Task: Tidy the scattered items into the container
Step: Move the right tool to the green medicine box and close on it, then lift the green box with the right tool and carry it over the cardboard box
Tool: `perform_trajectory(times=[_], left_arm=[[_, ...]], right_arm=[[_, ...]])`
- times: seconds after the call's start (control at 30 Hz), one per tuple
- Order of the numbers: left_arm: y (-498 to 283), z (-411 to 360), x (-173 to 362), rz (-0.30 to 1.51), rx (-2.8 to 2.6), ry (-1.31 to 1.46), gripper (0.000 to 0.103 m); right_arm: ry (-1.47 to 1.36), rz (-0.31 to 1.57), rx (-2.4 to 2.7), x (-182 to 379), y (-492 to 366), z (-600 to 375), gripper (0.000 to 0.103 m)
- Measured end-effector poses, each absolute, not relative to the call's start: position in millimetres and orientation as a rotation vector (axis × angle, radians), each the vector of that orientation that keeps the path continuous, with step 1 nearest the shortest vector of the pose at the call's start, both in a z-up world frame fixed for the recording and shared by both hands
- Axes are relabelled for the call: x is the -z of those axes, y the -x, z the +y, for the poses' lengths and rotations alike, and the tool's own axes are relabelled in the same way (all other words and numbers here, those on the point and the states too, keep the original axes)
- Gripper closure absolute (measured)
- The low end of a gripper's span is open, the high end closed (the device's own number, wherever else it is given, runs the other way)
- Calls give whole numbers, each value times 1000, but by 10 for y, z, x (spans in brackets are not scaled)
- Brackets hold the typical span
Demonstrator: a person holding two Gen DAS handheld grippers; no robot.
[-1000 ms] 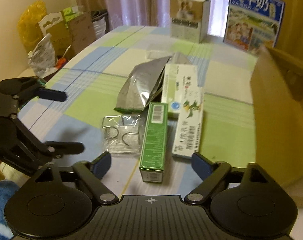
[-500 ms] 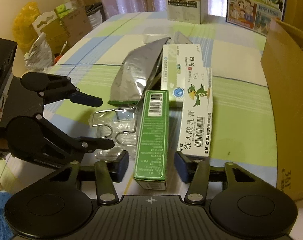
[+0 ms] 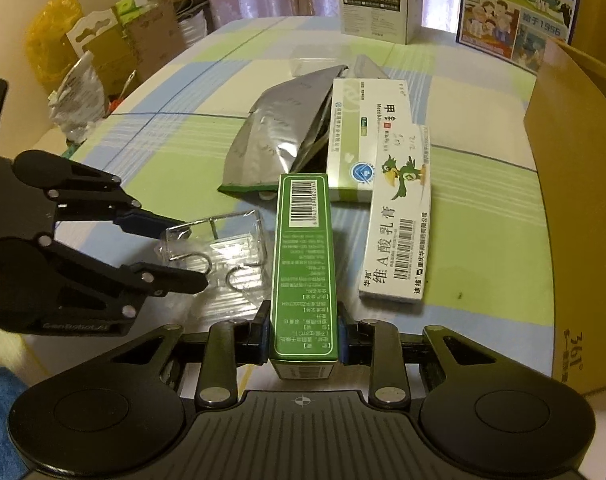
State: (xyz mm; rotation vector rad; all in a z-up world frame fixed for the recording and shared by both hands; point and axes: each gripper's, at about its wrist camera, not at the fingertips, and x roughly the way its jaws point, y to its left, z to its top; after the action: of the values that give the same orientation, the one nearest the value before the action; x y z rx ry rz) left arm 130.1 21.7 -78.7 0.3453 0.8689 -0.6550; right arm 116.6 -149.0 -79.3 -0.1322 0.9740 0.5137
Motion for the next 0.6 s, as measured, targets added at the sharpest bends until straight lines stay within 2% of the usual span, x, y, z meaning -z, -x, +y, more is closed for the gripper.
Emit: perform_trajectory(times=[0.13,0.27,0.3,0.4,0.43,0.6], left_arm=[[-1329,280,775,838,642,-293,64],[-1417,274,866,878,635,-289,63],[-1427,282,865,881,637,-275,69],[-1415,295,851,893,612,-250,75],[-1400,289,839,893,599,-251,76],[-1297,298,764,900,527,-246,77]], right_arm=[[118,992,-507,830,-1204,-1486,61],[103,993,-494,848,-1236,-1501,59],[100,991,-491,852,-1245,-1502,59],[102,985,-493,858,-1251,-1490,61],[104,980,-497,852,-1250,-1484,75],[108,937,-502,773,-1202,-1482,76]])
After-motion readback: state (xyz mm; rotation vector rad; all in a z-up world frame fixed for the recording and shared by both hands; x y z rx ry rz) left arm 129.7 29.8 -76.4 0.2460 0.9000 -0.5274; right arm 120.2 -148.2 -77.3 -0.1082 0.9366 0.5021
